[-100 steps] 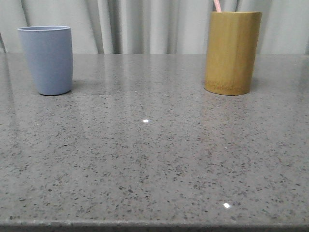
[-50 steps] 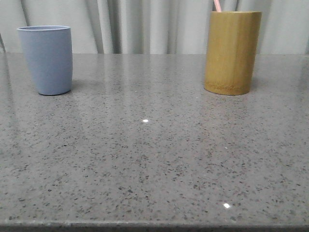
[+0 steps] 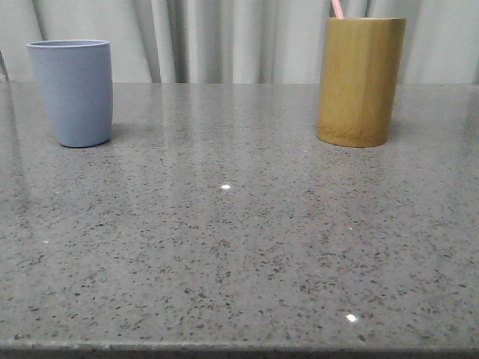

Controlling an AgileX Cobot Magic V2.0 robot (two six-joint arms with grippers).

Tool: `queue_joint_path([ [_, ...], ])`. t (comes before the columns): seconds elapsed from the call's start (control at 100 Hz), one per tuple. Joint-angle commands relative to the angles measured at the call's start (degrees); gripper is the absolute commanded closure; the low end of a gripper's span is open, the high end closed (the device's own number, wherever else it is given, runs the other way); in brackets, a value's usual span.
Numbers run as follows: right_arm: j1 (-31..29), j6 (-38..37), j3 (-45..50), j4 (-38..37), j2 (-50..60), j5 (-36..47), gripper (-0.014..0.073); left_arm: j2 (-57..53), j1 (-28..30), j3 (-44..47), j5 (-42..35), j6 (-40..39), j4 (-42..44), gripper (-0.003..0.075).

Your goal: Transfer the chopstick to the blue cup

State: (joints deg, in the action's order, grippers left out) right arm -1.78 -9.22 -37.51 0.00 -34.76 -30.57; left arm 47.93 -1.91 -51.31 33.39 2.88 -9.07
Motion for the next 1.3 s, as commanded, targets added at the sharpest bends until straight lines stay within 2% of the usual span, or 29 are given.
queue_joint_path([
  [0.0,0.08,0.24,-1.99,-0.34,-0.49,4.44,0.0372,3.67,-0.03,-6.05,-1.0,1.26,-1.6,0.0304],
  [0.19,0.08,0.24,-1.99,-0.34,-0.49,4.5,0.0372,13.1,-0.03,-16.27,5.65,3.65,-3.71,0.0303],
  [0.64,0.08,0.24,-1.99,-0.34,-0.49,4.64,0.0373,35.18,-0.96,-38.9,23.41,3.78,-8.63,0.0312],
  [0.9,0.08,0.24,-1.99,-0.34,-0.49,4.64,0.0373,42.26,-5.9,-43.68,24.39,3.86,-6.38,0.0312],
  [1.29,0.08,0.24,-1.99,-0.34,-0.49,4.71,0.0373,48.58,-6.2,-44.44,26.16,3.86,-6.0,0.0312],
])
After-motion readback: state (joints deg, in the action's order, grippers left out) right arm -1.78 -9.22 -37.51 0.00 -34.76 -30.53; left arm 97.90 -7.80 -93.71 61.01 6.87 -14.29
